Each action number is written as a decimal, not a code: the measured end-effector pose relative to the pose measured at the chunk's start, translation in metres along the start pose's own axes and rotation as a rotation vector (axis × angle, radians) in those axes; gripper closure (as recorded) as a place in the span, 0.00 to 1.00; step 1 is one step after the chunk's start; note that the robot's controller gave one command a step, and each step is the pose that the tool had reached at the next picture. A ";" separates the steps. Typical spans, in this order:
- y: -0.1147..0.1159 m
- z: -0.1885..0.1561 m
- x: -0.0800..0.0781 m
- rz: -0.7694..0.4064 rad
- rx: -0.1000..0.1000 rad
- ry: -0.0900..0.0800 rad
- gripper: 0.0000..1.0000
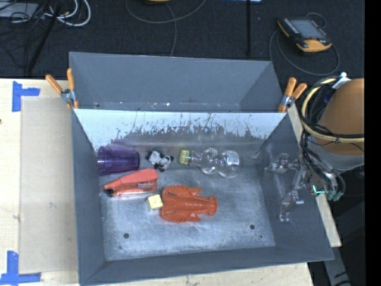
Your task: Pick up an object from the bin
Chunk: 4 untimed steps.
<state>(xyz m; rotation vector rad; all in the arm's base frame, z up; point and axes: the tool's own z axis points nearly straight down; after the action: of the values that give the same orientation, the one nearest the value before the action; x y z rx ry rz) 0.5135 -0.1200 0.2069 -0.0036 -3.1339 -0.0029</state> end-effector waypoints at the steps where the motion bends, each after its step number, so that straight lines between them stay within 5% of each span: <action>1: 0.000 -0.003 -0.002 -0.003 0.001 -0.006 0.00; 2: 0.017 0.039 -0.002 -0.051 0.004 -0.013 0.00; 3: 0.056 0.137 0.008 -0.461 0.002 -0.003 1.00; 4: 0.056 0.137 0.008 -0.463 0.003 -0.005 0.00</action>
Offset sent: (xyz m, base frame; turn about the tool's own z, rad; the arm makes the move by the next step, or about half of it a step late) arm -0.0005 0.0445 -0.1020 -0.1290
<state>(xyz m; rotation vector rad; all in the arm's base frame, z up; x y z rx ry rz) 0.5050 -0.0637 0.0700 0.7165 -3.0566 -0.0016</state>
